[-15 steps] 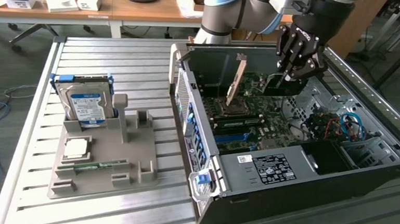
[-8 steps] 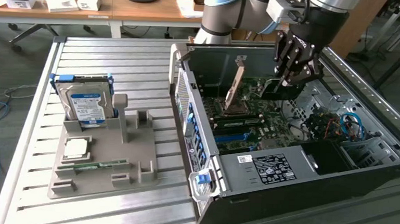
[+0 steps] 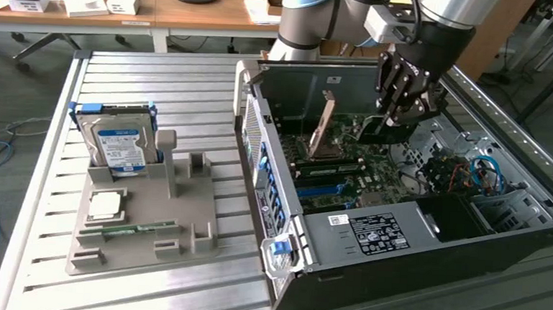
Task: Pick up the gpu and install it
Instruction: 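Insert the gpu into the slot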
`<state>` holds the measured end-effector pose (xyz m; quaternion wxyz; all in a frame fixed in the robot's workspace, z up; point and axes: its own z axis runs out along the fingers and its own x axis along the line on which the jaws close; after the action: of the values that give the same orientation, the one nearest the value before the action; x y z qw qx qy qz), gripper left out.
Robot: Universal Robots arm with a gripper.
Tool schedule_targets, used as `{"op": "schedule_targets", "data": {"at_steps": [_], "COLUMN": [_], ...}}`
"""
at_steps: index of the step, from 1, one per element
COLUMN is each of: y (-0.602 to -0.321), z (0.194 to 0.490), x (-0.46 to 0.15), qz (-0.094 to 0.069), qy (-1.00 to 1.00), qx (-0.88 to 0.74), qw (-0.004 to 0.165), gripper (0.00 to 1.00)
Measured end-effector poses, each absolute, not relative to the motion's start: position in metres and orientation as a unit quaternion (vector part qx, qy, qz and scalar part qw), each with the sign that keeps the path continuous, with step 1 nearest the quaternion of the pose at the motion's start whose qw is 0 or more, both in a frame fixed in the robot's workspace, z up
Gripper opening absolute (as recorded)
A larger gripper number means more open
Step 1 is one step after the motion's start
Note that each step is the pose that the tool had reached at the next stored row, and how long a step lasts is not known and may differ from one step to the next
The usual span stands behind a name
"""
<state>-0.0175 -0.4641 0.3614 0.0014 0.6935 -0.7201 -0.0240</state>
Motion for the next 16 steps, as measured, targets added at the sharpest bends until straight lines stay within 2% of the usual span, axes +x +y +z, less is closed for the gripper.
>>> {"op": "schedule_targets", "data": {"at_steps": [16], "y": [-0.464], "z": [0.348], "x": [-0.018], "qz": [-0.024], "qy": [-0.72], "qx": [0.693], "qw": [0.001], "gripper": [0.26]}}
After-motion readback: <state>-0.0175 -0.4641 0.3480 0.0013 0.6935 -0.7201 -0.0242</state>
